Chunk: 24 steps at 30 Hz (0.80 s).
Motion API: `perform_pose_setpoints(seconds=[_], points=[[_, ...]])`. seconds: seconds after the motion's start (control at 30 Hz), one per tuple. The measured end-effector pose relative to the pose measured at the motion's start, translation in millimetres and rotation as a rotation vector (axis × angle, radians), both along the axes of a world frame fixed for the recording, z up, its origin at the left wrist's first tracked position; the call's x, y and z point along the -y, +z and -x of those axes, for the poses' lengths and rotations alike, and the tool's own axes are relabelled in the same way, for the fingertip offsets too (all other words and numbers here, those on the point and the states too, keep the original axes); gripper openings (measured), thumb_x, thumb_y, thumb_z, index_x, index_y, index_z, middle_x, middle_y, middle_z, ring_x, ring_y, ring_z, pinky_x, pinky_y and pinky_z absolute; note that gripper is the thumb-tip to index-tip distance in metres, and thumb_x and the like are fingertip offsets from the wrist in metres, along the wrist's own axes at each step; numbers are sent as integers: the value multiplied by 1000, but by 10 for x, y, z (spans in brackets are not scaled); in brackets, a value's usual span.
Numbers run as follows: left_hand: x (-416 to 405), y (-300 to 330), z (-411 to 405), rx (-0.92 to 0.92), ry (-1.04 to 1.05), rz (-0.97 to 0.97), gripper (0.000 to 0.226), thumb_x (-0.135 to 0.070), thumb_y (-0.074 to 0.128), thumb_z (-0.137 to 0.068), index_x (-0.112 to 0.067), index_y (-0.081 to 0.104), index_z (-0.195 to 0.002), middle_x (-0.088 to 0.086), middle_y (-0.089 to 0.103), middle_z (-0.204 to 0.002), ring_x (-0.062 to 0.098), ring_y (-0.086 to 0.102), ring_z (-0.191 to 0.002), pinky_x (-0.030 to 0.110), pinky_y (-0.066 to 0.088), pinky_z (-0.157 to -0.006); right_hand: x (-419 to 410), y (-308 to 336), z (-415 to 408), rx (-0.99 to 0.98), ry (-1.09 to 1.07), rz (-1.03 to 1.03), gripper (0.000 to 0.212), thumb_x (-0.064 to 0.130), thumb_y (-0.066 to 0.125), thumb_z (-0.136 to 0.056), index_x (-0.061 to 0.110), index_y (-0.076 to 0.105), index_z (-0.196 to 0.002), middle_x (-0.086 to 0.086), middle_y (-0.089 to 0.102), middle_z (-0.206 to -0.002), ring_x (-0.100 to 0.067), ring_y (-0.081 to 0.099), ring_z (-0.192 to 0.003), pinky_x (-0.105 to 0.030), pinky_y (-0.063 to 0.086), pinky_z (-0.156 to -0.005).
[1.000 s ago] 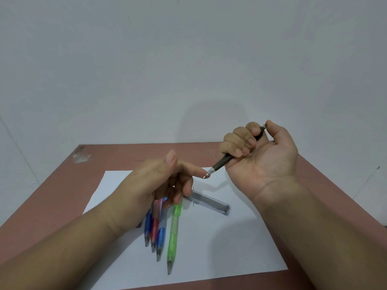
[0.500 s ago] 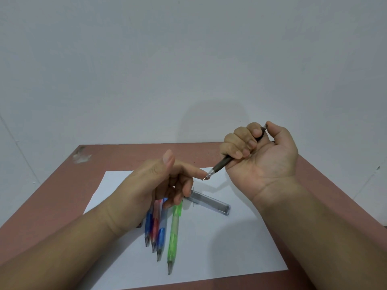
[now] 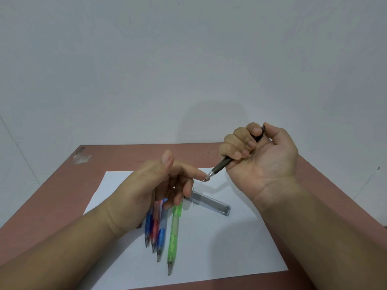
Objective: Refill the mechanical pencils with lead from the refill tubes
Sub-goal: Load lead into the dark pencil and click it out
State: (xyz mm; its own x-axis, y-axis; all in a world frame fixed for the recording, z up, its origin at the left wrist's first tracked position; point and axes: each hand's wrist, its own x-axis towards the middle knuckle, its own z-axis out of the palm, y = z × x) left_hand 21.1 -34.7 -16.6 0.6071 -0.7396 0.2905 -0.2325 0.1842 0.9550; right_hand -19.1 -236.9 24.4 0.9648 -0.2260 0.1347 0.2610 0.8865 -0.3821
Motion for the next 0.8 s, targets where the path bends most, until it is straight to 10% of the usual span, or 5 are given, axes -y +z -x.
perform_pose_setpoints(seconds=[0.8], points=[[-4,-5,4,19,14,0,82,-79,45,-86,-8,75,-113,11,58,-81,28,45,-67,39,33,-59,-12,13,13,10,-14,24,35,32,34,-93,14,41,-63,1,24,-58,-15,23,-45,-24,25,-44]])
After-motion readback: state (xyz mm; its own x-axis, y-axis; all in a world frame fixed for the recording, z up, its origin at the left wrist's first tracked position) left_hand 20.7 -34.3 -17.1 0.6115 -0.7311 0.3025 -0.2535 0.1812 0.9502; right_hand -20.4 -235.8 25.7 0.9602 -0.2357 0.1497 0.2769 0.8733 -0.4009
